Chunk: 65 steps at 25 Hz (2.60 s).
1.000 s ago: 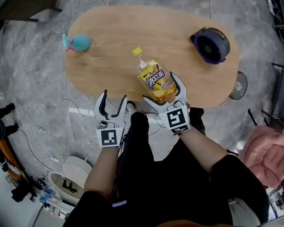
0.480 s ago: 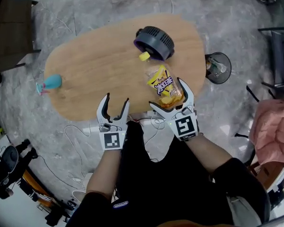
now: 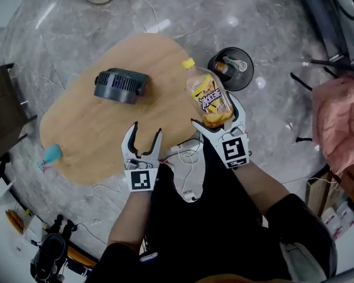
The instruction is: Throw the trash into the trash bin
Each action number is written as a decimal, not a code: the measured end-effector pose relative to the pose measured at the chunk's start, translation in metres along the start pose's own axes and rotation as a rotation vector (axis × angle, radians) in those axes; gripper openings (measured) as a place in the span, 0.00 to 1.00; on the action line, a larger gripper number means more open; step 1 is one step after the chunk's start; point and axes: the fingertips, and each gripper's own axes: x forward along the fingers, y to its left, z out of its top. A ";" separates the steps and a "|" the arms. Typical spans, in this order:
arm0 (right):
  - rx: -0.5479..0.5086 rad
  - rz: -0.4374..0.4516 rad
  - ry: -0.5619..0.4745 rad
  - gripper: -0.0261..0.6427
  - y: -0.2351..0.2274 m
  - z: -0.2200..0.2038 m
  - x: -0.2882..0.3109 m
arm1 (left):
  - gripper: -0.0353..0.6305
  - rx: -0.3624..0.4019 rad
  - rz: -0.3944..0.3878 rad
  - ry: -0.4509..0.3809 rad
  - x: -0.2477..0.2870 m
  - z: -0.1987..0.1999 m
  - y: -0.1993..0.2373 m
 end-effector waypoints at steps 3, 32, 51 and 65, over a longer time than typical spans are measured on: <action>0.051 -0.089 0.041 0.92 -0.058 -0.032 -0.010 | 0.67 0.029 -0.069 0.014 0.034 0.012 -0.031; 0.367 -0.100 0.830 0.92 -0.224 -0.329 0.125 | 0.67 0.000 -0.142 0.140 0.085 0.009 -0.085; 0.204 -0.148 0.605 0.94 -0.217 -0.254 0.098 | 0.66 -0.037 -0.141 0.105 0.047 0.011 -0.081; 0.098 -0.152 0.124 0.88 -0.067 -0.008 -0.046 | 0.67 0.095 -0.096 -0.135 -0.036 0.091 -0.013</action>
